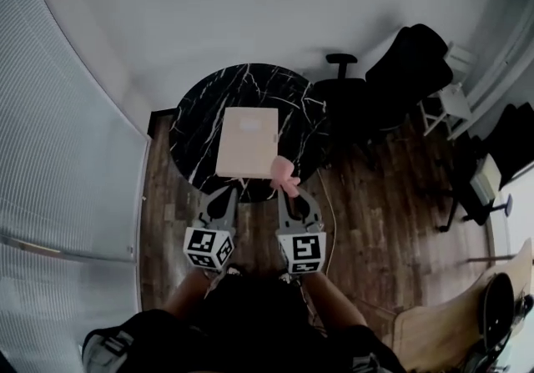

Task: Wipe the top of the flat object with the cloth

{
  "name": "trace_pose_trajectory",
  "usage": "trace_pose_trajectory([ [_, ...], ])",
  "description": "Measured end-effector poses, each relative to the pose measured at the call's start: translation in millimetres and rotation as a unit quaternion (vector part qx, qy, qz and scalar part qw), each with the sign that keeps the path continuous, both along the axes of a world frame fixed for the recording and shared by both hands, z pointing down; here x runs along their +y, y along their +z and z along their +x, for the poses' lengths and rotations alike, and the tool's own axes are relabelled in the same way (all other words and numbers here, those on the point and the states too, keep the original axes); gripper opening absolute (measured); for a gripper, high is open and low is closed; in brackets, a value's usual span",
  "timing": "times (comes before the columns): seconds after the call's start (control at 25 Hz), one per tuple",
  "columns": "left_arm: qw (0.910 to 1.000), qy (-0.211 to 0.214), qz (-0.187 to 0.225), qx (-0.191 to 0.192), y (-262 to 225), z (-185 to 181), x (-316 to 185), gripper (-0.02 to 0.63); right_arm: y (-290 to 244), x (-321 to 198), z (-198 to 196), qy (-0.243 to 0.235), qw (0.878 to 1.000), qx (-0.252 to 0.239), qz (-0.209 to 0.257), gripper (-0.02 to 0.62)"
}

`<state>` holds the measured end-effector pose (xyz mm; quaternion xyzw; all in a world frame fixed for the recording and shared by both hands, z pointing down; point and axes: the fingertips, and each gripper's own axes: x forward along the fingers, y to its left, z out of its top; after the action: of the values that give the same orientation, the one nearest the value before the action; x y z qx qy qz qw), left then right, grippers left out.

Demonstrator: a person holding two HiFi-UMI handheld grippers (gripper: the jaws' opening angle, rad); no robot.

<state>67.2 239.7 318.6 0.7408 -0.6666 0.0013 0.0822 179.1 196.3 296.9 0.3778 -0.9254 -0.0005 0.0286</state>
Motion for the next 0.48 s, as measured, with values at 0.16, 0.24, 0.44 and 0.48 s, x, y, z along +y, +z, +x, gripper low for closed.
trace_pose_trajectory([
  [0.16, 0.9998, 0.004, 0.017, -0.002, -14.7, -15.3, 0.8, 0.0, -15.1, -1.3, -19.5, -0.002, 1.0, -0.013, 0.01, 0.018],
  [0.24, 0.9997, 0.0, 0.023, -0.001, -18.8, -21.6, 3.1, 0.0, -16.9, 0.2, -25.8, -0.007, 1.0, -0.007, 0.016, 0.017],
  [0.44, 0.9994, -0.017, 0.03, -0.004, -20.7, -38.1, 12.2, 0.0, -12.4, 7.2, -38.4, -0.013, 1.0, 0.003, 0.014, 0.017],
  [0.48, 0.9994, -0.018, 0.03, -0.007, -20.9, -40.7, 13.6, 0.0, -12.7, 8.6, -41.2, -0.014, 1.0, 0.003, 0.013, 0.017],
])
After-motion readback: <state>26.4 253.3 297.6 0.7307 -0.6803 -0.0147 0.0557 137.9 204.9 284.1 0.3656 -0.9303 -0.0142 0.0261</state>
